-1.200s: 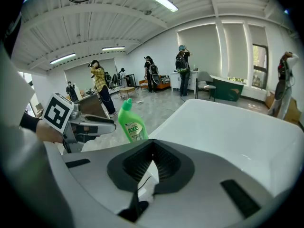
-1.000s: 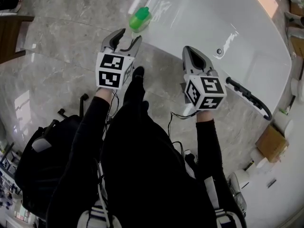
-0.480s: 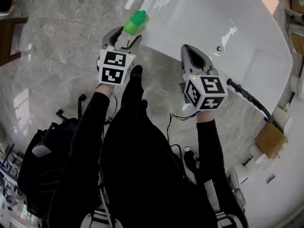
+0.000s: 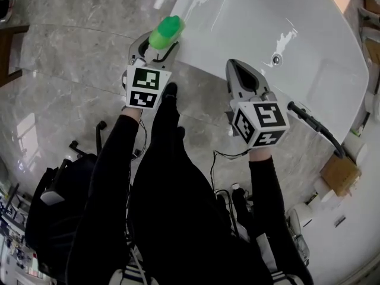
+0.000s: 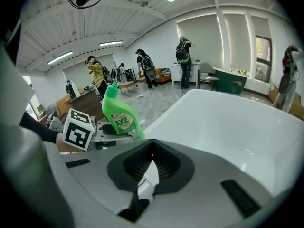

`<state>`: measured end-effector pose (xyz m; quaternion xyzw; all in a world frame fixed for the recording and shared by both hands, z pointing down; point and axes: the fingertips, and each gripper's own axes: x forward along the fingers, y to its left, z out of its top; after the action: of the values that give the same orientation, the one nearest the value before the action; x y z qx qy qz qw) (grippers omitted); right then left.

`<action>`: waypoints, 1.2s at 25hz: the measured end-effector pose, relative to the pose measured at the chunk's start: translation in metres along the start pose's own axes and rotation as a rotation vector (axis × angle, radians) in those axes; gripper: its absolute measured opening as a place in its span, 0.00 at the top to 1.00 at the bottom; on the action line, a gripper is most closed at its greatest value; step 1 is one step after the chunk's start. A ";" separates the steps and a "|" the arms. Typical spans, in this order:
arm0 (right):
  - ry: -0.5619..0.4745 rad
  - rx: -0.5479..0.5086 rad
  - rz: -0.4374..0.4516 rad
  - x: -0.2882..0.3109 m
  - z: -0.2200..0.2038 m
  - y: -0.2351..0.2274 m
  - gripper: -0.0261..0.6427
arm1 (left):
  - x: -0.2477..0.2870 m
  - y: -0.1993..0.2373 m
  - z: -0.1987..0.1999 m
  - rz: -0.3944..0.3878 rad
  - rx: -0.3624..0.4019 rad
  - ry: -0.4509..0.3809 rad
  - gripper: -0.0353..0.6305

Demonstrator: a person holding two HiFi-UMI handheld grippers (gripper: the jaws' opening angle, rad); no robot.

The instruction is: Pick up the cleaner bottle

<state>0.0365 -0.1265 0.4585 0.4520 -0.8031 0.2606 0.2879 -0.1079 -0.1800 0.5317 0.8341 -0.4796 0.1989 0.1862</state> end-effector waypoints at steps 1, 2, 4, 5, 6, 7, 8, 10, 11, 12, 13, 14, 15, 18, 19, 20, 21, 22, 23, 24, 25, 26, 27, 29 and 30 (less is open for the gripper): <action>0.003 0.002 0.002 0.001 -0.001 0.000 0.96 | 0.002 0.000 0.000 -0.001 -0.003 -0.013 0.54; 0.005 0.003 0.004 0.002 -0.003 0.000 0.96 | 0.004 0.000 0.000 -0.005 -0.006 -0.026 0.54; 0.008 0.007 0.007 0.004 -0.005 0.003 0.96 | 0.007 -0.002 -0.001 -0.019 -0.002 -0.049 0.54; 0.008 0.010 0.009 0.005 -0.006 0.005 0.96 | 0.008 -0.003 -0.001 -0.026 0.004 -0.060 0.54; 0.006 0.013 0.011 0.006 -0.006 0.006 0.96 | 0.008 -0.004 -0.002 -0.031 0.011 -0.070 0.54; 0.004 0.015 0.014 0.007 -0.006 0.007 0.96 | 0.009 -0.005 -0.002 -0.034 0.017 -0.078 0.54; 0.003 0.016 0.016 0.008 -0.006 0.008 0.96 | 0.011 -0.006 -0.001 -0.035 0.019 -0.087 0.54; 0.002 0.016 0.020 0.013 -0.006 0.008 0.96 | 0.014 -0.004 0.000 -0.031 0.024 -0.103 0.54; 0.002 0.016 0.022 0.016 -0.006 0.008 0.96 | 0.015 -0.003 0.001 -0.027 0.030 -0.111 0.54; 0.002 0.017 0.023 0.019 -0.007 0.008 0.96 | 0.016 -0.003 0.002 -0.024 0.036 -0.118 0.54; 0.003 0.016 0.024 0.022 -0.007 0.008 0.96 | 0.017 -0.002 0.003 -0.022 0.040 -0.123 0.54; 0.003 0.015 0.025 0.024 -0.008 0.008 0.96 | 0.018 -0.002 0.003 -0.021 0.043 -0.128 0.54; 0.004 0.012 0.026 0.026 -0.008 0.007 0.96 | 0.019 -0.002 0.003 -0.021 0.044 -0.133 0.54; 0.004 0.005 0.028 0.032 -0.009 0.006 0.96 | 0.022 -0.002 0.004 -0.026 0.044 -0.148 0.54; 0.005 0.003 0.028 0.033 -0.009 0.006 0.96 | 0.023 -0.002 0.005 -0.028 0.043 -0.154 0.54; 0.005 0.002 0.028 0.034 -0.009 0.006 0.96 | 0.023 -0.002 0.005 -0.030 0.043 -0.161 0.54; 0.006 0.001 0.028 0.035 -0.010 0.007 0.96 | 0.023 -0.002 0.006 -0.032 0.043 -0.168 0.54; 0.007 0.001 0.029 0.036 -0.010 0.008 0.96 | 0.024 -0.002 0.008 -0.035 0.043 -0.174 0.54; 0.008 0.001 0.030 0.037 -0.011 0.008 0.96 | 0.024 -0.002 0.009 -0.036 0.044 -0.182 0.54; 0.010 0.002 0.031 0.038 -0.011 0.009 0.96 | 0.025 -0.003 0.010 -0.037 0.046 -0.189 0.54; 0.011 0.002 0.032 0.040 -0.012 0.009 0.96 | 0.026 -0.003 0.012 -0.037 0.048 -0.195 0.54; 0.013 0.003 0.033 0.041 -0.013 0.010 0.96 | 0.027 -0.003 0.013 -0.037 0.049 -0.200 0.54; 0.014 0.005 0.034 0.042 -0.013 0.010 0.96 | 0.028 -0.003 0.014 -0.037 0.049 -0.206 0.54; 0.015 0.007 0.035 0.044 -0.014 0.012 0.96 | 0.028 -0.003 0.016 -0.038 0.048 -0.219 0.54; 0.015 0.007 0.036 0.046 -0.015 0.013 0.96 | 0.028 -0.003 0.016 -0.041 0.049 -0.225 0.54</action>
<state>0.0094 -0.1370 0.4986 0.4364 -0.8080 0.2720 0.2876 -0.0899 -0.2075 0.5320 0.8650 -0.4755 0.1117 0.1149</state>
